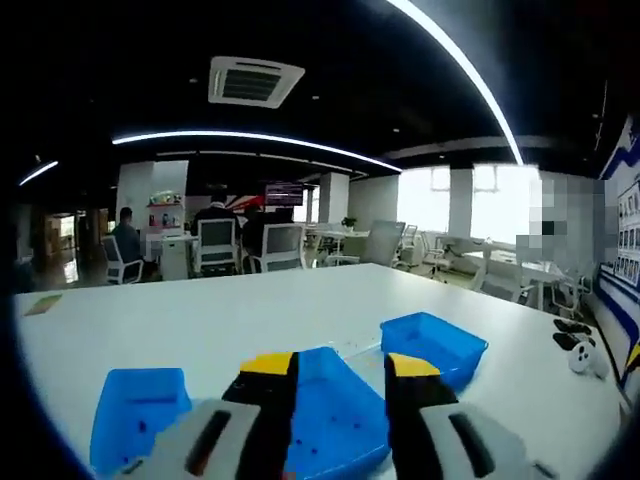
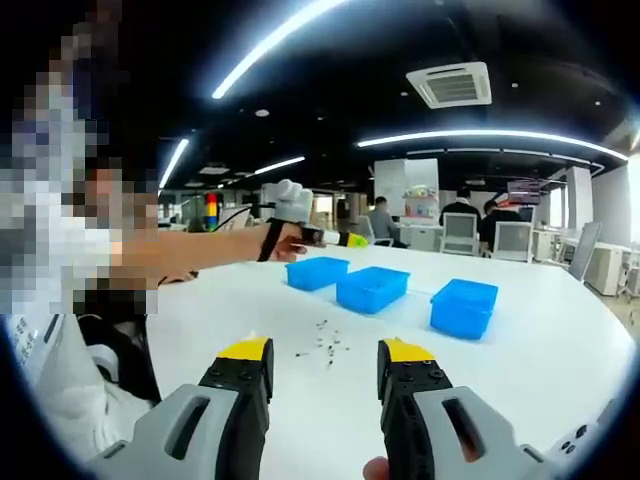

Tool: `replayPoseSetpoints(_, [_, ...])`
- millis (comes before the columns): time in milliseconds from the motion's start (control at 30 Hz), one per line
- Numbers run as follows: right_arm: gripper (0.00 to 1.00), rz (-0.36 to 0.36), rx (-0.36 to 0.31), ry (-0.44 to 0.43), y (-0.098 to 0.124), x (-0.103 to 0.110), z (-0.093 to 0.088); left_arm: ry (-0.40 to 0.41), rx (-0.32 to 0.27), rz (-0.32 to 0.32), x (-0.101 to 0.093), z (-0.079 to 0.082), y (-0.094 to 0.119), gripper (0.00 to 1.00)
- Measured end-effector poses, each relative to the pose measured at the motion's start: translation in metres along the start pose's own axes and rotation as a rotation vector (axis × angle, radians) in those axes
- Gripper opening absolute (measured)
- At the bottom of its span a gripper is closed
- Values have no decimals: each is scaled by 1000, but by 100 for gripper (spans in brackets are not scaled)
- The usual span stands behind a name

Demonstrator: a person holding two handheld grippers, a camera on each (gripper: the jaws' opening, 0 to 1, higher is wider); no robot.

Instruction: Pick up the resistors one by one and place each resistor into its matching bin, sorting the parts by color and model until every resistor is separated into the correct bin for its type

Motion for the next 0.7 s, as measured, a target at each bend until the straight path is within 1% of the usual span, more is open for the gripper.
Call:
replayPoseSetpoints(200, [43, 0, 1, 2, 0, 0, 0, 3, -26, 22, 6, 7, 8, 58])
replayPoseSetpoints(333, [43, -2, 2, 2, 1, -1, 0, 7, -43, 7, 2, 11, 22, 57])
replayPoseSetpoints(400, [43, -2, 3, 1, 1, -1, -1, -3, -49, -13, -4, 11, 35, 57])
replayPoseSetpoints(500, [43, 0, 3, 0, 1, -1, -1, -19, -48, -26, -9, 11, 51, 55])
replayPoseSetpoints(567, [43, 0, 3, 1, 1, -1, -1, -20, -53, -37, -13, 10, 67, 55])
replayPoseSetpoints(700, [43, 1, 0, 2, 1, -1, 0, -16, -84, -64, -22, 9, 101, 54])
Point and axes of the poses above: the point that each gripper's makers call its tool centre point, and the gripper's own axes: y roughly backward along the fingers, x roughly to its left, z roughly out of its top, the point moved 3 cm from there along y, roughly backward along the fingers, and after that the axes turned 11 degrees about y, right-handed, at the moved point
